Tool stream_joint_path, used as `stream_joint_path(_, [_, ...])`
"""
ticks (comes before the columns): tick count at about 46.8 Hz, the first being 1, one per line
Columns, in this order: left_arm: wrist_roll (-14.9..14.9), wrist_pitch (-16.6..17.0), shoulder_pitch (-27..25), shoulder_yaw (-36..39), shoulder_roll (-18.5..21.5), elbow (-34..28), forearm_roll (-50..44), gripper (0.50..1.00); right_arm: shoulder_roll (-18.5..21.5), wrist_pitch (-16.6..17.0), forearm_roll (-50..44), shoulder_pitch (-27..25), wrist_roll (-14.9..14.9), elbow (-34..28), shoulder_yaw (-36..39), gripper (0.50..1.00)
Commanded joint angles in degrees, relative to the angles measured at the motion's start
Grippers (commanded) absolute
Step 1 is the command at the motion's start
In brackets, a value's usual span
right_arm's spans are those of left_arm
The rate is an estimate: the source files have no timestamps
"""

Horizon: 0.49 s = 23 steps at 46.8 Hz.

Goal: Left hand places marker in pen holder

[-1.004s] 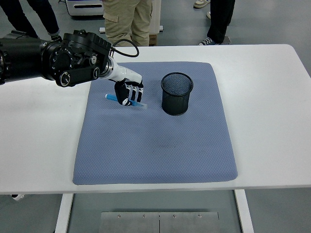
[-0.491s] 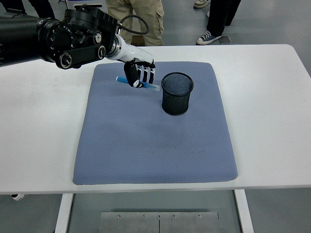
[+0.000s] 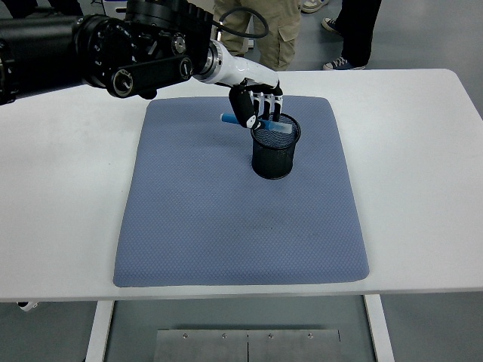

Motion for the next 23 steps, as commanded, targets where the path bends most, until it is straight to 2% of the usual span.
stream_joint_path(1, [0.00,0.46,0.03,-1.01,-0.28,-0.02,-0.27,0.500,0.00,0.00,0.00,0.06,0.02,0.00,0.00,1.000])
stream_joint_path(17, [-0.09,1.07,2.31,-4.88,-2.40,1.83,-4.31,0.500,0.00,0.00,0.00,-0.03,0.02,0.00,0.00,1.000])
stream_joint_path(23, [-0.18,2.91,3.72,-5.23,-2.40,3.23,-4.84,0.500,0.00,0.00,0.00,0.06,0.02,0.00,0.00,1.000])
